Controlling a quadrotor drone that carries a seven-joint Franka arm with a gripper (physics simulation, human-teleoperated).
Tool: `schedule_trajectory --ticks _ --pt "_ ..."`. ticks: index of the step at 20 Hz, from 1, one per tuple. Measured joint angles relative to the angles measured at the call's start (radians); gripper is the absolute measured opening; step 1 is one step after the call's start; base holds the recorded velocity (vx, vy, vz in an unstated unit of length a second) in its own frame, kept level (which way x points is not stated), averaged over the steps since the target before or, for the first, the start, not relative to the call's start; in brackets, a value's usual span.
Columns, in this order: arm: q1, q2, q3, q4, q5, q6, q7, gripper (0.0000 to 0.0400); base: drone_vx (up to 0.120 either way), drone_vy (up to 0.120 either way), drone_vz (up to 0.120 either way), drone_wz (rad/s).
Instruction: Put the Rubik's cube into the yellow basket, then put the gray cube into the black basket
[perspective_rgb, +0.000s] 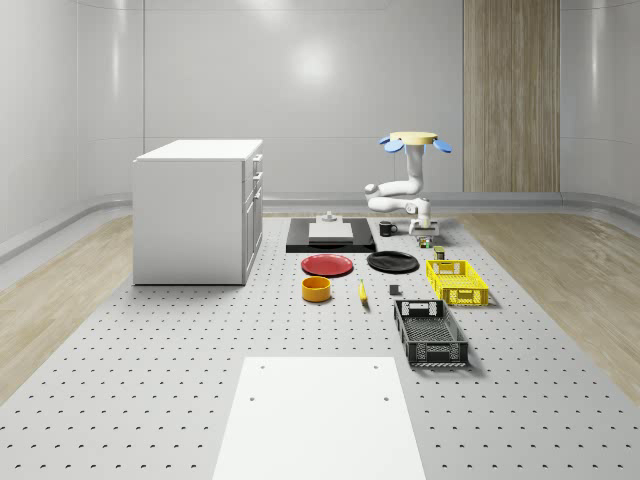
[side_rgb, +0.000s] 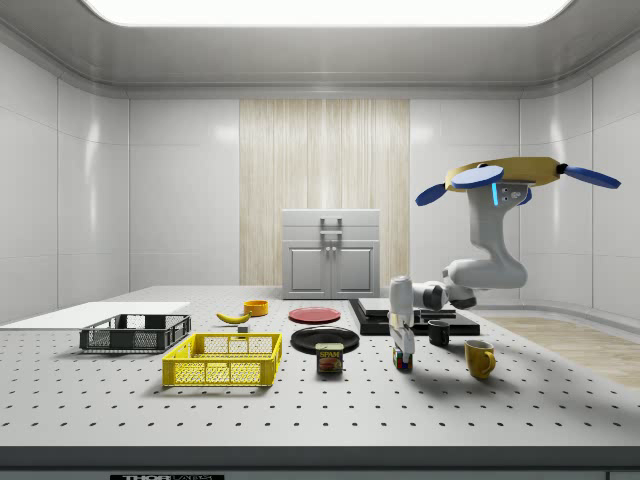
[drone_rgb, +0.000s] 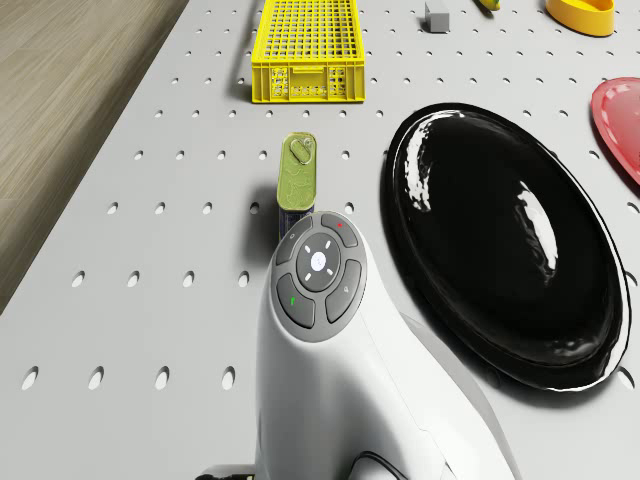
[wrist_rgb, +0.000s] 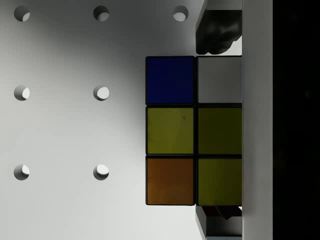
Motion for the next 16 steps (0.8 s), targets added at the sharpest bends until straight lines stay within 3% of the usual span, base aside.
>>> schedule_trajectory --ticks 16 --pt "-0.019 -0.032 0.011 0.024 0.018 0.037 -0.004 0.04 0.0 0.0 0.0 0.0"
